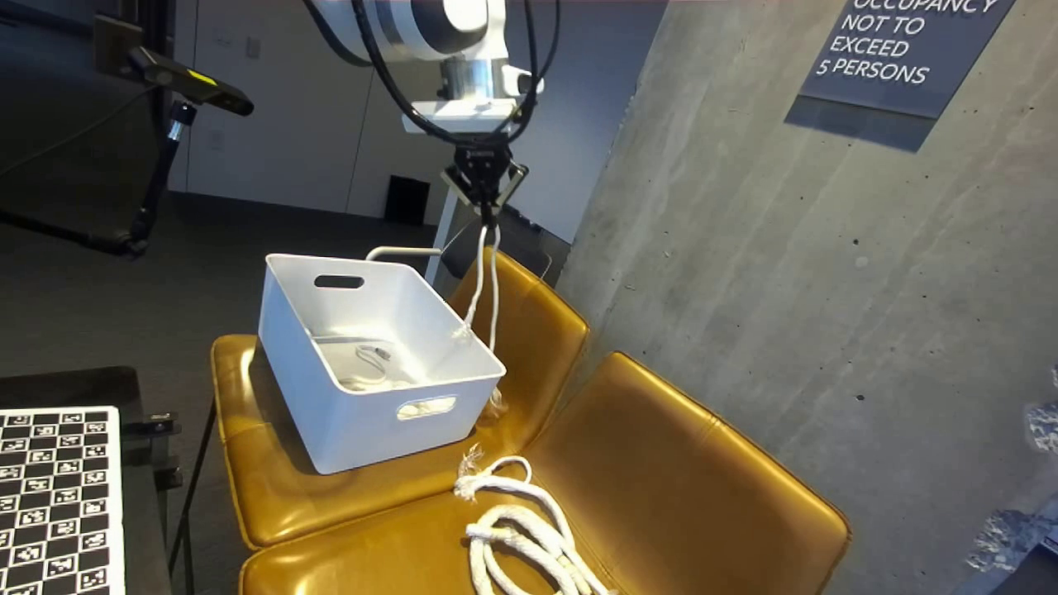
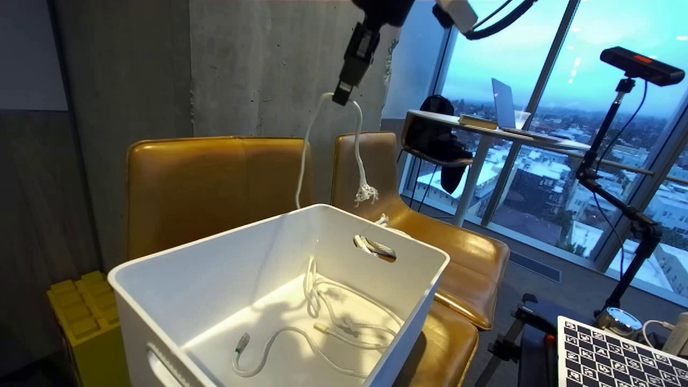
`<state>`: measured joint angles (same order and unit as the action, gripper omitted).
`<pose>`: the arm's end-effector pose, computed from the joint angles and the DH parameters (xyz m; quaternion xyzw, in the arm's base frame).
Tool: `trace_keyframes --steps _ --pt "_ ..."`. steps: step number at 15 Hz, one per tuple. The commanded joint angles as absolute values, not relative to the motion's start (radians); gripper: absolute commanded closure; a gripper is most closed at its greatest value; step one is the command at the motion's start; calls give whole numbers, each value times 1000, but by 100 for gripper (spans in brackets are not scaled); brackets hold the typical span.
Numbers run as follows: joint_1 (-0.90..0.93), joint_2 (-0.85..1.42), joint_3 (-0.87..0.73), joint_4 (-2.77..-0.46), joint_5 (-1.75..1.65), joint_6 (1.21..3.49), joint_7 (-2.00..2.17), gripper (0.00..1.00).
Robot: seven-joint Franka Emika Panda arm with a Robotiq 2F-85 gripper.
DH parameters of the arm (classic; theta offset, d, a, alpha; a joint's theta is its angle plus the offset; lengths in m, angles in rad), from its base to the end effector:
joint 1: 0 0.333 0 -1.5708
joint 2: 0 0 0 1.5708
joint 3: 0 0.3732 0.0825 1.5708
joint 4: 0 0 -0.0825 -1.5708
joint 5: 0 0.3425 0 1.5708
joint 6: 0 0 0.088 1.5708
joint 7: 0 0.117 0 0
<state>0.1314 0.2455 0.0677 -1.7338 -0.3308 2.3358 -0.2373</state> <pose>0.6312 0.1148 0.5370 0.9296 0.2970 0.1733 0.1327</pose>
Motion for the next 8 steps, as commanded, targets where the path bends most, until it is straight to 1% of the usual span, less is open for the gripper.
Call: trace_keyframes --steps 1,5,8 --pt "195 155 123 -1785 -341 2291 -169 99" --pt "248 85 180 -1887 -340 2311 -128 99" --pt "268 16 217 -1947 -298 2274 -114 99"
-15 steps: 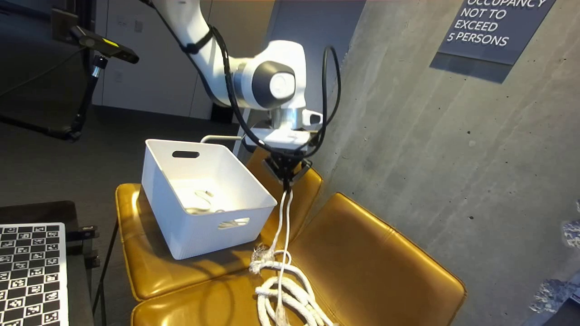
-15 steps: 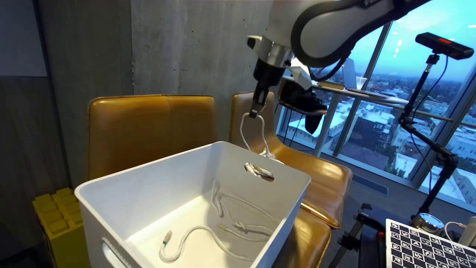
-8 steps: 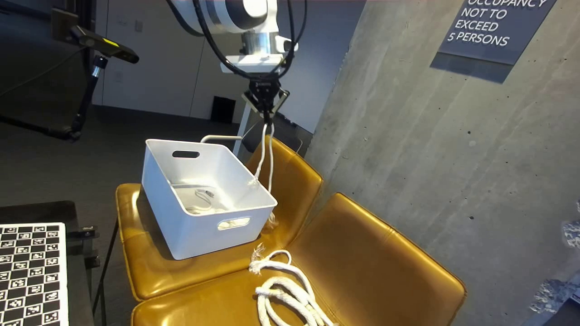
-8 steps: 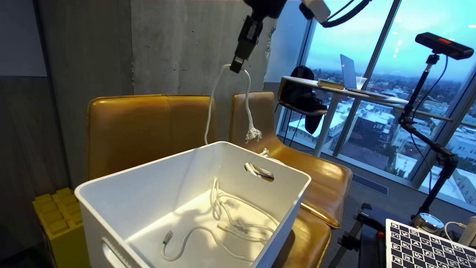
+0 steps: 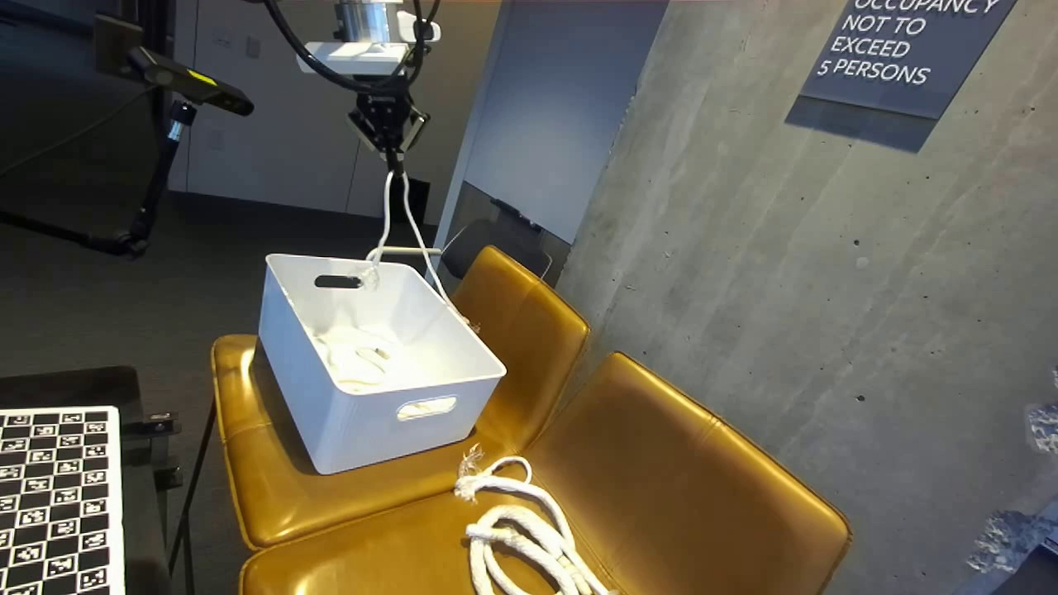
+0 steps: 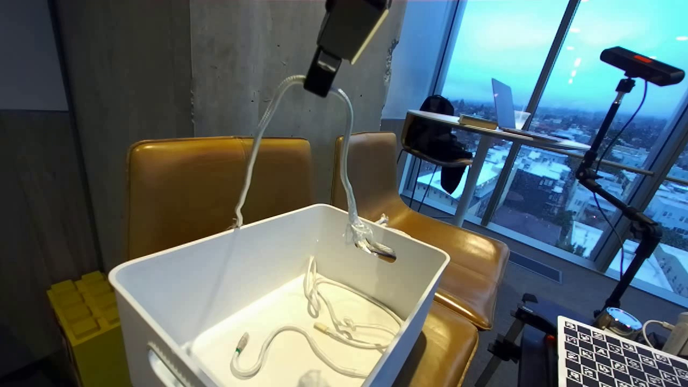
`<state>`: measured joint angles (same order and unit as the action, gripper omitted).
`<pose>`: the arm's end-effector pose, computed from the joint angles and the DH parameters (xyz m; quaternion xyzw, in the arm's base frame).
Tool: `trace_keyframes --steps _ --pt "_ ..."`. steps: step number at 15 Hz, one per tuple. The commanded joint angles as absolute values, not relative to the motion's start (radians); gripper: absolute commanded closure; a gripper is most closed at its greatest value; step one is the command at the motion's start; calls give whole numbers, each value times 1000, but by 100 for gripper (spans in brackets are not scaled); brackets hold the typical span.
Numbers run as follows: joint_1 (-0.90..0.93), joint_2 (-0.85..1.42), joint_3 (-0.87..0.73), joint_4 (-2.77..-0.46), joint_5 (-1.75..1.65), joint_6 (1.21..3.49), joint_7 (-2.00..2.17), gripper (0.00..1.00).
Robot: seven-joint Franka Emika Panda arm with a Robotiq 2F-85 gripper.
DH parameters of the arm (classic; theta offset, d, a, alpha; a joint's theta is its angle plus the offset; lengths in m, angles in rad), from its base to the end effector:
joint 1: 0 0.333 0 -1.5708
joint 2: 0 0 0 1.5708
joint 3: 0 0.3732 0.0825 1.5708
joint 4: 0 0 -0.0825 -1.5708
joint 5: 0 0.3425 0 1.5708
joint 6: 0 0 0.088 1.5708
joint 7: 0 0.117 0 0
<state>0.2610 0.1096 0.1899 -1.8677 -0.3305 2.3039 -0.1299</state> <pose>0.5382 0.2447 0.5550 0.9090 0.3618 0.1806 0.1011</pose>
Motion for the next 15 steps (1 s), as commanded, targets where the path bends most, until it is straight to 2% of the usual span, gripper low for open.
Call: trace_keyframes --steps 1,8,15 --pt "273 -24 230 -1979 -278 2269 -114 99" --pt "293 -221 280 -2146 -180 2267 -125 99" --pt "136 -55 130 -2109 -231 2382 -217 99"
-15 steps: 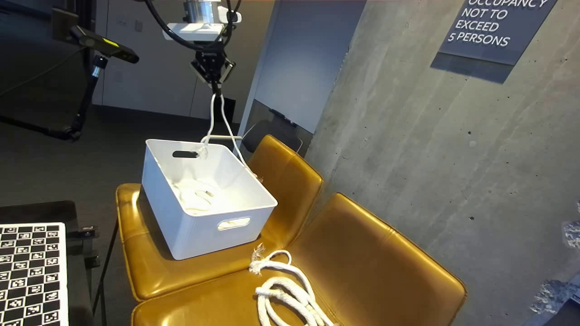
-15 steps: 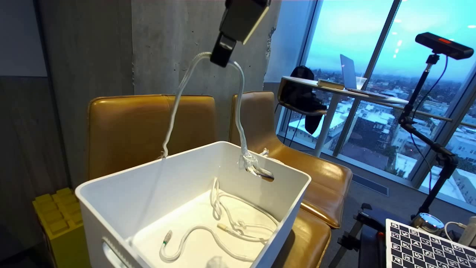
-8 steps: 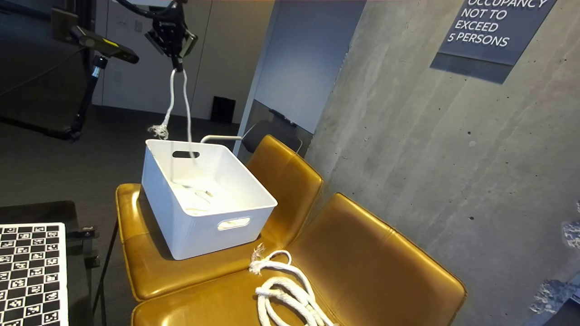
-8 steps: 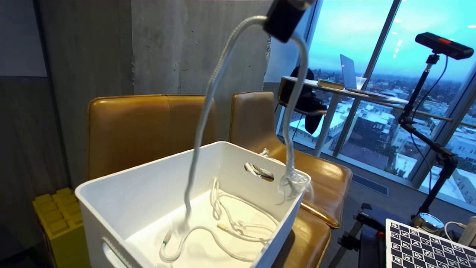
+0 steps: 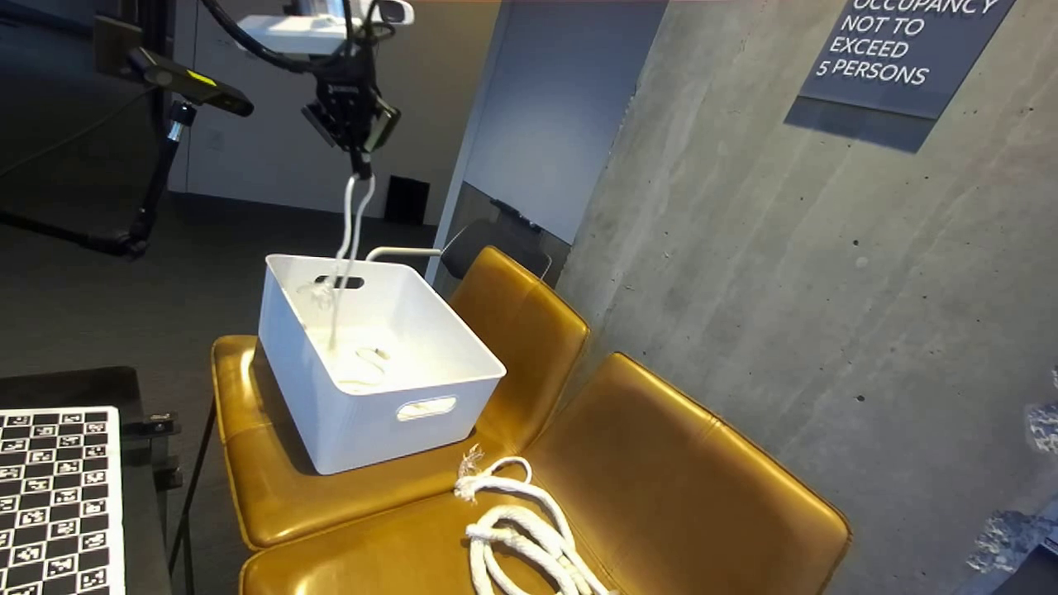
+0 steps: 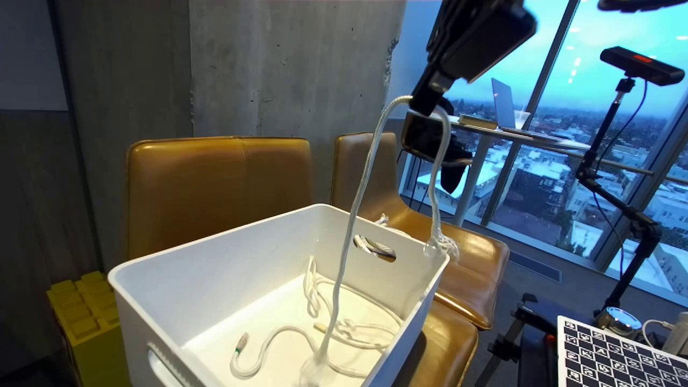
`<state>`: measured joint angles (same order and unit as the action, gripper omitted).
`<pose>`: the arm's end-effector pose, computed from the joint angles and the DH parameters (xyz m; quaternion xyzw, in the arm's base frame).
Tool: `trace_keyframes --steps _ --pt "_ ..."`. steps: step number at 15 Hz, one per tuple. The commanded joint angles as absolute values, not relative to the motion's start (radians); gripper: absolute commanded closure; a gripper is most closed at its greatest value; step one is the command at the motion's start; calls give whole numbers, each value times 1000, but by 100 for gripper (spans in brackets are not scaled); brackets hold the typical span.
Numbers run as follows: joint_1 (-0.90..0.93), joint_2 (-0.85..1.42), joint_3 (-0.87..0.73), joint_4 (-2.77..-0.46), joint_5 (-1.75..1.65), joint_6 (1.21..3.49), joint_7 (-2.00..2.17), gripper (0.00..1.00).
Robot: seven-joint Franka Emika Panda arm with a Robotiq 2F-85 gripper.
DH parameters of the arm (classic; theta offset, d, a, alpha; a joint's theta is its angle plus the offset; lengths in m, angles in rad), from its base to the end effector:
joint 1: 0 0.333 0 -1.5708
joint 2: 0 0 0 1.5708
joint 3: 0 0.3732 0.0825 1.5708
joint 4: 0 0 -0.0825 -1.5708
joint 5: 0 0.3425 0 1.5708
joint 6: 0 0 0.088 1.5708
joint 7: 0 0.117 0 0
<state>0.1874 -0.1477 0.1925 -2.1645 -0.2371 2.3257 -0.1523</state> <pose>0.4567 0.1817 0.5556 0.9276 0.3234 0.1620 0.0937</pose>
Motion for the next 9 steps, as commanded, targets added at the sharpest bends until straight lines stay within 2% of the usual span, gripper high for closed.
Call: trace_keyframes --steps 1,9 --pt "114 -15 101 -2087 -205 2412 -264 99" --pt "46 192 82 -1904 -17 2472 -416 99"
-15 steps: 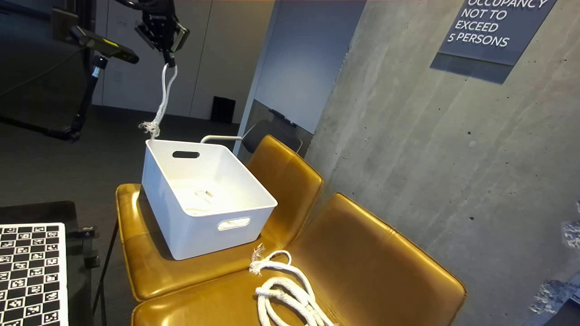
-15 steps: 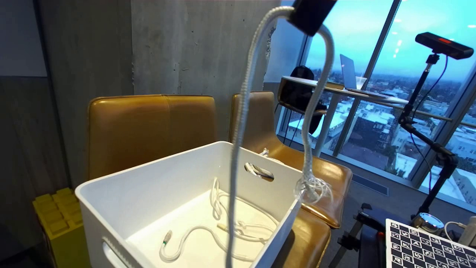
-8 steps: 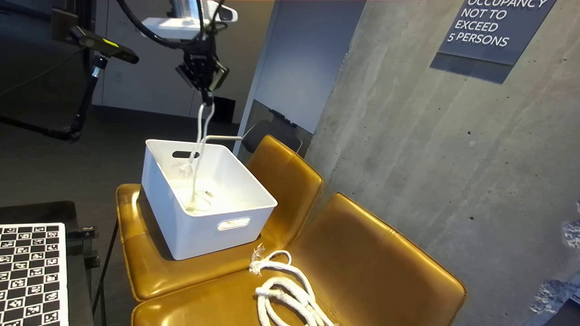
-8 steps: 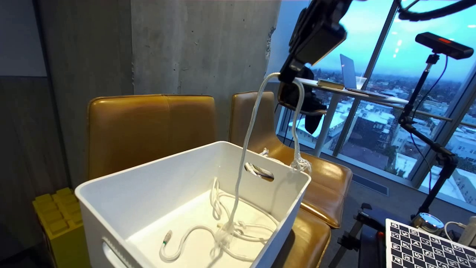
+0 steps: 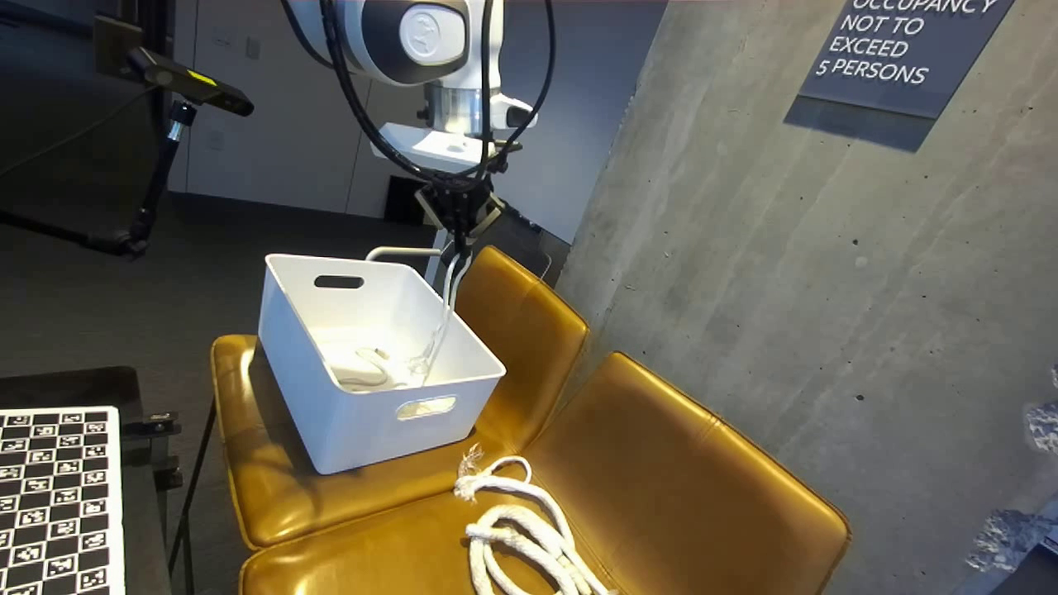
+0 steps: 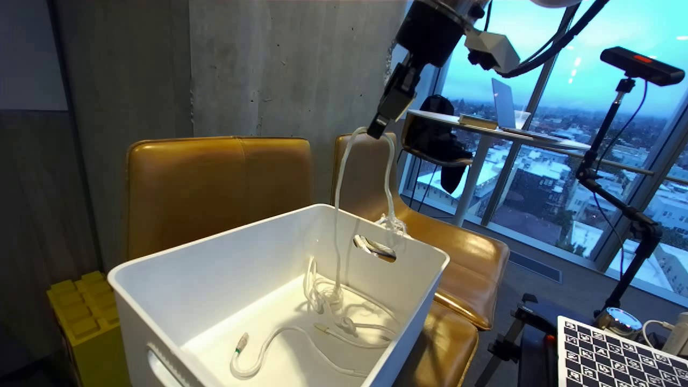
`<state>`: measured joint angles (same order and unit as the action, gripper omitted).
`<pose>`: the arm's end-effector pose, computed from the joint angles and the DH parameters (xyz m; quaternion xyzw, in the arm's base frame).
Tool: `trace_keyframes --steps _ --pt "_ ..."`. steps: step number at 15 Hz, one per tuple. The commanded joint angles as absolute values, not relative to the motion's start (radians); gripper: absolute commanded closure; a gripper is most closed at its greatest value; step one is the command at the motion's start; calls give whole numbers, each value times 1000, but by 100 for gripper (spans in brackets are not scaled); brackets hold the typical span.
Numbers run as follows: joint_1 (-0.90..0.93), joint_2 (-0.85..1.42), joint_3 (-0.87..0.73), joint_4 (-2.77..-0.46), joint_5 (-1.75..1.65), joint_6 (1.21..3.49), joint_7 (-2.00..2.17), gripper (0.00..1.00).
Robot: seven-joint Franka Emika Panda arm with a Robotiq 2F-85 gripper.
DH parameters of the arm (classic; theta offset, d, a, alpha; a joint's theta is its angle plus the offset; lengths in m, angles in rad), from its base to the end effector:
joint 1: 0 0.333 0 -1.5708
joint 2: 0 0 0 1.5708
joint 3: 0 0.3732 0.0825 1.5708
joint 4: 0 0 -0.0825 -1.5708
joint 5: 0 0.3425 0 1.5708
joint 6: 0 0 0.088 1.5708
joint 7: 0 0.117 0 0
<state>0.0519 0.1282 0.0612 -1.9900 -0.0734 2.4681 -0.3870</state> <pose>0.5841 0.0644 0.5052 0.9478 0.2661 0.1693 0.0473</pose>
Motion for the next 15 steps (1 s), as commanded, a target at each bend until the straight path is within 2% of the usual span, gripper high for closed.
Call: trace_keyframes --steps 1,5,6,7,15 --pt "48 209 88 -1883 -11 2473 -411 99" --pt "57 245 107 -1858 -19 2482 -374 99" --pt "59 245 112 -1868 -17 2484 -366 81" --pt "60 241 117 -1879 -16 2484 -361 71" --pt "-25 272 54 -1896 -29 2495 -381 15"
